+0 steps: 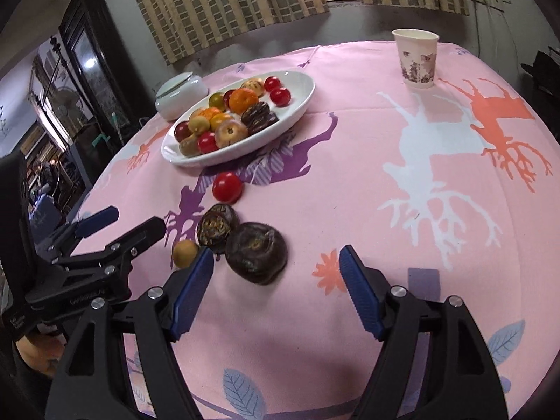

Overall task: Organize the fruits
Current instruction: 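Move both open tools back above the remaining fruits, then grasp another dark brown date with the right tool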

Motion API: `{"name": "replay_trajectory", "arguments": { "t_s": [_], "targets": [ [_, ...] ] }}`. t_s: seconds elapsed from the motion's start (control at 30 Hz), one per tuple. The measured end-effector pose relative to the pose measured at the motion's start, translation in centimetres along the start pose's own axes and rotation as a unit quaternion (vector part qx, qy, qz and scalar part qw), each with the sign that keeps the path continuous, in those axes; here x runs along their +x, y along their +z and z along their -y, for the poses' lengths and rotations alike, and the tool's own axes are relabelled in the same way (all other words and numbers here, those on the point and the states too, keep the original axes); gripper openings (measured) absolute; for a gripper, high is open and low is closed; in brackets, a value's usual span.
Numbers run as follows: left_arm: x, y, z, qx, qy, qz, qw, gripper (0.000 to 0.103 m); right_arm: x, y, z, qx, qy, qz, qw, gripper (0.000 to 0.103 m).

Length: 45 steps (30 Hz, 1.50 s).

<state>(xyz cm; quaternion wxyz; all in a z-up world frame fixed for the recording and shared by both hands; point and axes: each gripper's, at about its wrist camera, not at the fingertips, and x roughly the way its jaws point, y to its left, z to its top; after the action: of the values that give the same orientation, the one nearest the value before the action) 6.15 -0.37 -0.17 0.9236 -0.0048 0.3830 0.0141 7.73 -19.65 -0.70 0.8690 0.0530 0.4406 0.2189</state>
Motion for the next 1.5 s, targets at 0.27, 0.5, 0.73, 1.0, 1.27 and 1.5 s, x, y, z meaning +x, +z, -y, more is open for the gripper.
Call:
{"name": "replay_trajectory", "arguments": {
  "t_s": [0.27,0.5,0.73,1.0,1.27,1.5],
  "targets": [
    [0.0,0.1,-1.8,-0.047,-0.012,-0.012,0.9988,0.100,1.2,-1.3,-2.2,-0.062,-0.032,-0.019,0.997,0.075],
    [0.6,-0.1,-1.2,-0.030,0.000,-0.022,0.9993,0.100,2.1,-1.6,-2.5,-0.076,-0.052,-0.022,0.995,0.075],
    [1.2,-0.1,-1.7,-0.037,0.004,-0.031,0.9989,0.100,3.3,-1.2,-3.7,-0.098,-0.090,-0.030,0.991,0.075],
    [1.7,-0.3,-2.2,-0.055,-0.012,-0.051,0.9971,0.100,4.2,-0.5,-4.1,-0.099,-0.096,-0.031,0.990,0.067],
    [2.1,-0.6,-2.3,-0.062,-0.024,-0.063,0.9958,0.100,3.1,-0.1,-3.1,-0.070,-0.077,-0.016,0.994,0.046],
    [1.1,-0.8,-0.4,-0.020,-0.032,-0.039,0.9985,0.100,0.3,-0.4,0.6,-0.017,-0.081,0.002,0.997,0.046]
  ]
}}
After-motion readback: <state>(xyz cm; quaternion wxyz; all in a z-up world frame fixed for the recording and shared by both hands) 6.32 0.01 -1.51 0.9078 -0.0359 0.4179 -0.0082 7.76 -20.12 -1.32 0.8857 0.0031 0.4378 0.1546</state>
